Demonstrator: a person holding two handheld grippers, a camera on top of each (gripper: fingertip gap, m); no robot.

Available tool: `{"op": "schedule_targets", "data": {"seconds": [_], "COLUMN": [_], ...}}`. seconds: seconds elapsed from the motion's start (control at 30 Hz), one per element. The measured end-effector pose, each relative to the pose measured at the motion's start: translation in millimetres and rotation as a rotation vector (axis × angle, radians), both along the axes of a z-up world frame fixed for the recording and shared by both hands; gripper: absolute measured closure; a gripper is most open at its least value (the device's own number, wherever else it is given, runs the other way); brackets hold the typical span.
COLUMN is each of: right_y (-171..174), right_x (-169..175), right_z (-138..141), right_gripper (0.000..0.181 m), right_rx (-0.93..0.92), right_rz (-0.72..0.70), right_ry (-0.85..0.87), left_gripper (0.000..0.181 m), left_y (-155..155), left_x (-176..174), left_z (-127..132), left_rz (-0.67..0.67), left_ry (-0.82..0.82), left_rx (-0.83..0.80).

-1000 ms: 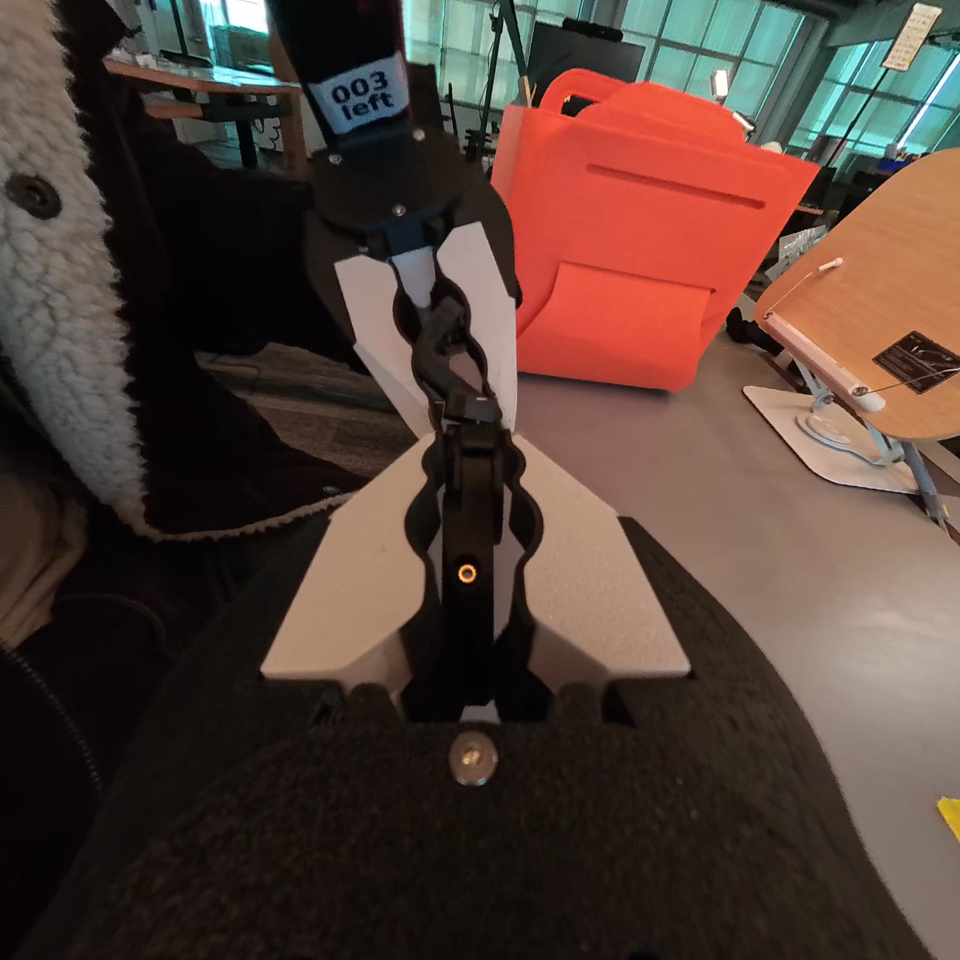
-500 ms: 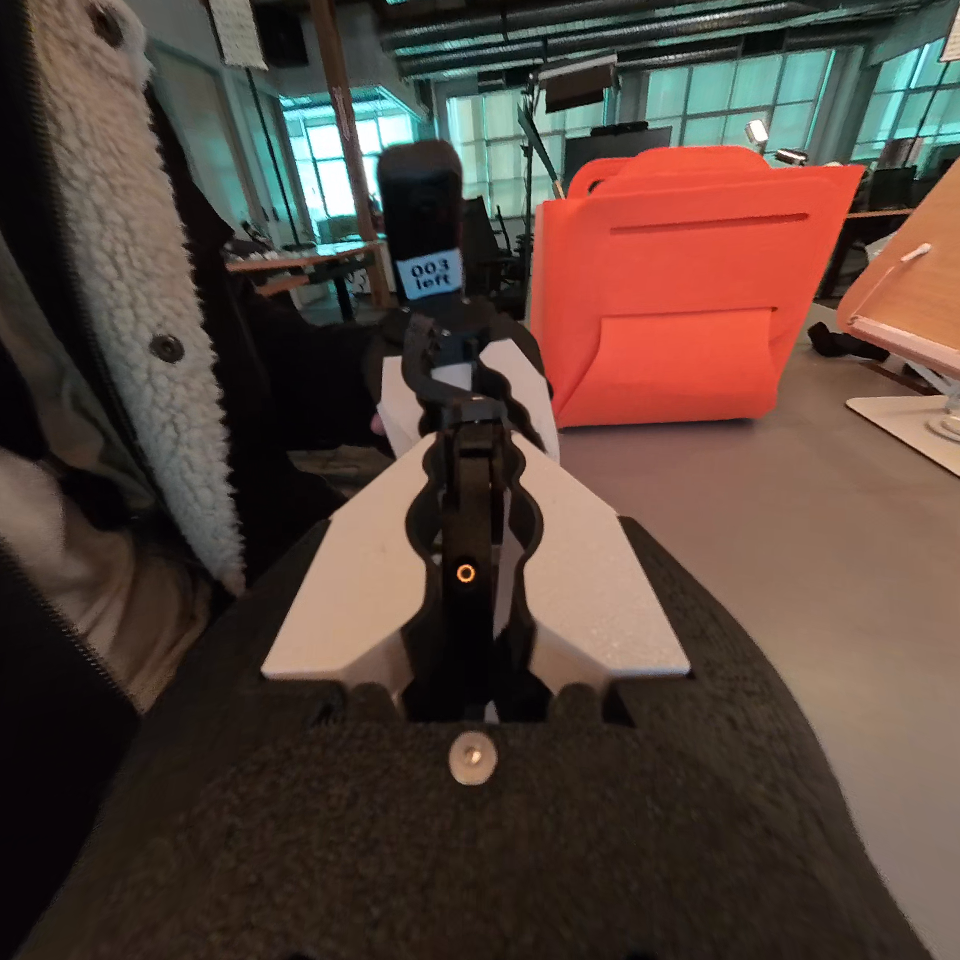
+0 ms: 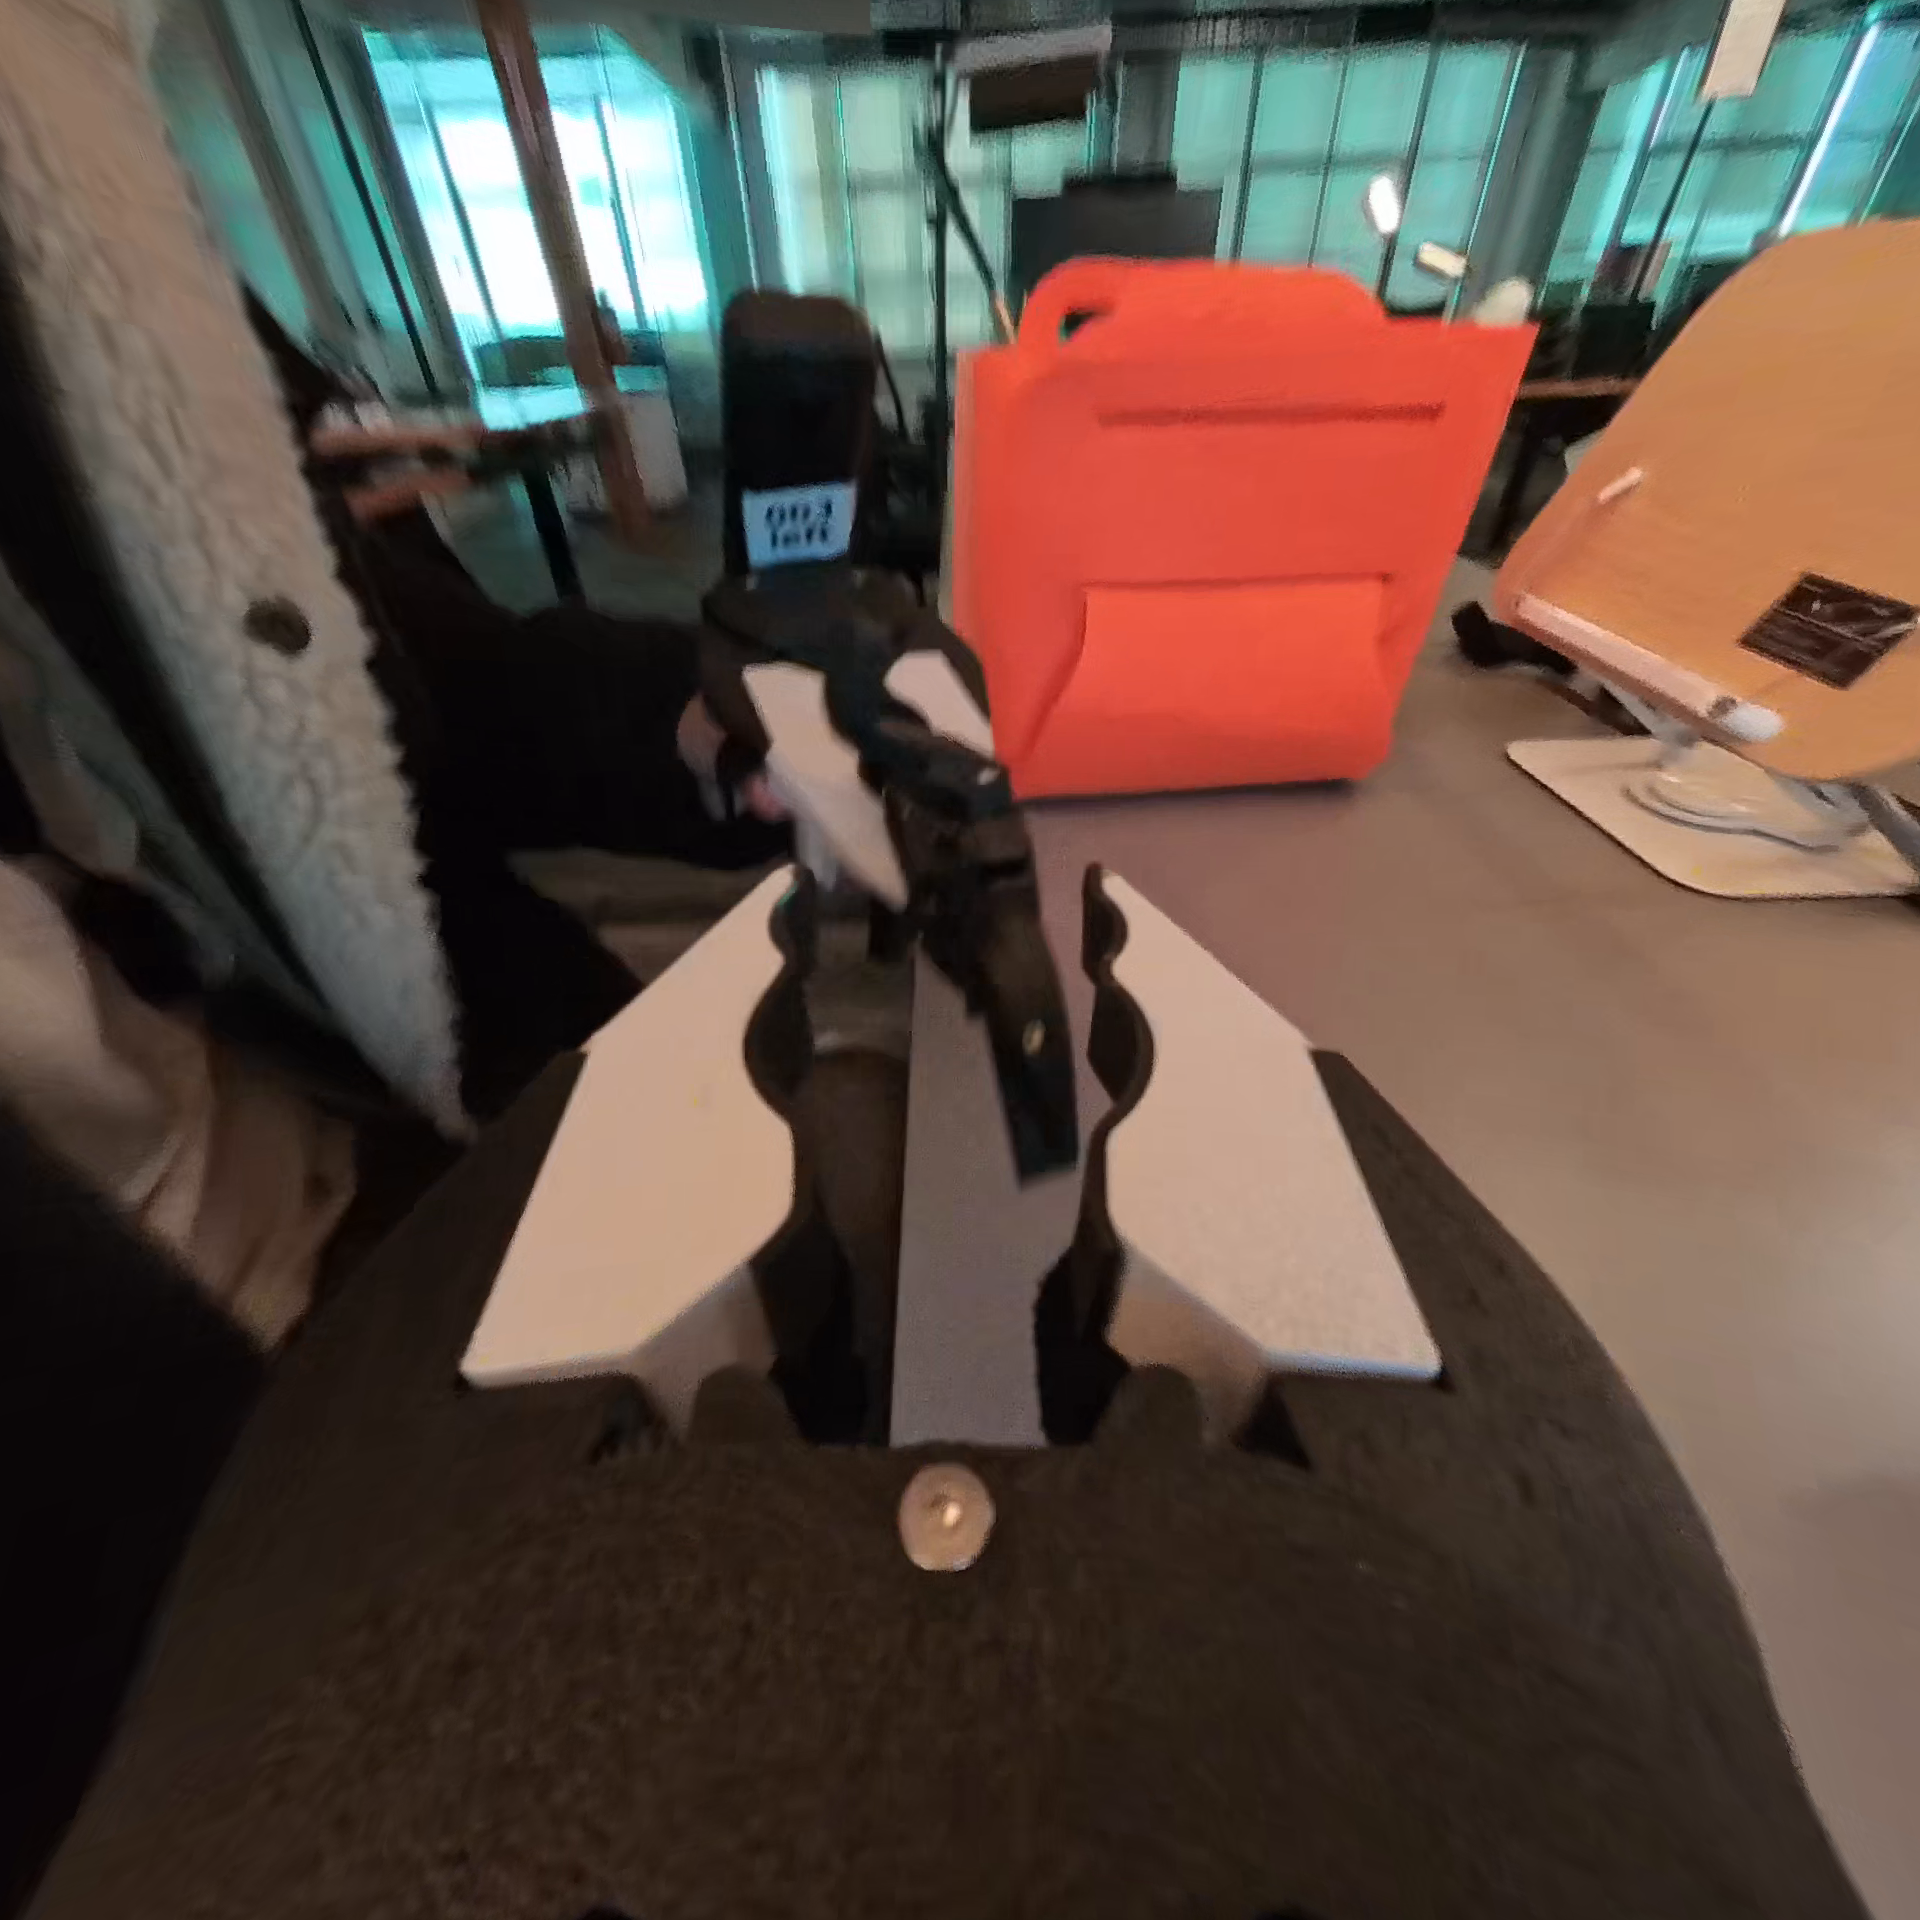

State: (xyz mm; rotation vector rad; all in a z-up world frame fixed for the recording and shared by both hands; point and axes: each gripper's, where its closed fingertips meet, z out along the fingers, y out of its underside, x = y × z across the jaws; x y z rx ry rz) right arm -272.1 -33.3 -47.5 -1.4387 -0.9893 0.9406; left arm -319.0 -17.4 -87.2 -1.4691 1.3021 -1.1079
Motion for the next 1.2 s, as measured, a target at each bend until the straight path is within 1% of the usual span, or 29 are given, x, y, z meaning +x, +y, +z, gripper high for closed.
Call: {"op": "schedule_targets", "data": {"seconds": [0.03,0.07,0.1,0.13,0.17,0.2,0.23,0.27,0.3,0.33,0.37,0.4,0.43,0.47,0.5,0.57,0.63,0.7,0.77,0.83,0.9,0.97,1.0,1.1,1.2], "right_y": [-11.5,-26.7,-41.3,-52.3,-59.5,-68.9,-74.2,-77.8,-79.6,-83.4,-85.7,-86.8,-90.2,-95.0,-100.5,-105.3,-102.1,-103.2,-99.9,-98.8,-98.4,-99.3,-99.5,-101.2,-90.5], "right_x": [6.3,10.5,11.9,10.9,5.6,-1.7,-8.5,-14.4,-19.0,-23.2,-27.5,-31.1,-33.5,-33.7,-32.4,-31.9,-38.1,-51.4,-61.6,-66.2,-64.6,-60.1,-58.2,-48.9,-35.1], "right_z": [-5.3,-16.1,-32.1,-51.7,-71.3,-91.2,-107.2,-118.2,-125.9,-130.5,-134.9,-141.6,-151.7,-165.0,-178.6,-200.2,-215.0,-224.2,-236.7,-241.8,-239.5,-236.4,-233.0,-215.0,-178.5], "right_gripper": [0.133,0.138,0.137,0.13,0.115,0.116,0.122,0.124,0.13,0.141,0.145,0.142,0.133,0.128,0.127,0.131,0.137,0.138,0.142,0.151,0.16,0.169,0.17,0.173,0.178], "right_rx": [0.0,-0.025,-0.045,-0.051,-0.085,-0.125,-0.162,-0.2,-0.246,-0.273,-0.308,-0.324,-0.316,-0.279,-0.219,-0.092,-0.006,-0.001,0.013,-0.028,-0.058,-0.016,0.013,0.05,0.026], "right_rz": [0.022,0.058,0.099,0.134,0.163,0.243,0.304,0.347,0.364,0.394,0.394,0.373,0.357,0.352,0.362,0.388,0.419,0.472,0.49,0.506,0.504,0.478,0.45,0.369,0.239], "right_ry": [-0.064,-0.129,-0.191,-0.239,-0.259,-0.288,-0.311,-0.324,-0.333,-0.328,-0.31,-0.306,-0.342,-0.423,-0.519,-0.669,-0.748,-0.792,-0.877,-0.917,-0.912,-0.898,-0.886,-0.844,-0.678], "left_gripper": [0.159,0.159,0.159,0.159,0.159,0.16,0.16,0.16,0.16,0.16,0.159,0.159,0.159,0.159,0.159,0.159,0.159,0.159,0.159,0.159,0.159,0.159,0.159,0.159,0.159], "left_y": [4.9,9.1,11.4,12.2,11.8,10.7,9.6,8.0,5.8,3.0,0.0,-3.7,-8.3,-13.2,-17.4,-25.7,-33.0,-37.1,-38.8,-38.8,-39.5,-39.9,-39.4,-35.0,-27.4], "left_x": [-6.7,-13.9,-20.8,-26.5,-30.9,-34.1,-36.1,-37.7,-39.3,-40.8,-42.0,-42.9,-42.8,-42.0,-40.6,-36.2,-31.5,-28.1,-26.1,-25.8,-28.4,-32.1,-33.8,-37.9,-40.2], "left_z": [-1.9,-3.9,-5.7,-6.1,-5.3,-3.9,-1.4,1.1,3.1,4.4,4.9,5.0,4.8,4.4,3.8,1.5,0.8,2.5,6.2,8.8,10.1,13.5,16.2,24.8,22.2], "left_rz": [0.022,0.047,0.065,0.08,0.09,0.101,0.112,0.124,0.135,0.146,0.157,0.162,0.16,0.153,0.145,0.118,0.087,0.069,0.06,0.064,0.069,0.076,0.08,0.09,0.101], "left_ry": [0.003,0.006,0.012,0.012,0.007,0.003,-0.003,-0.008,-0.012,-0.015,-0.013,-0.009,-0.004,0.003,0.009,0.018,0.013,0.009,-0.003,-0.01,-0.012,-0.021,-0.026,-0.057,-0.06], "left_rx": [-0.006,-0.004,-0.001,-0.002,-0.005,-0.009,-0.008,-0.006,-0.009,-0.01,-0.009,-0.008,-0.005,0.0,0.009,0.019,0.017,0.03,0.039,0.047,0.049,0.059,0.066,0.068,0.045]}}
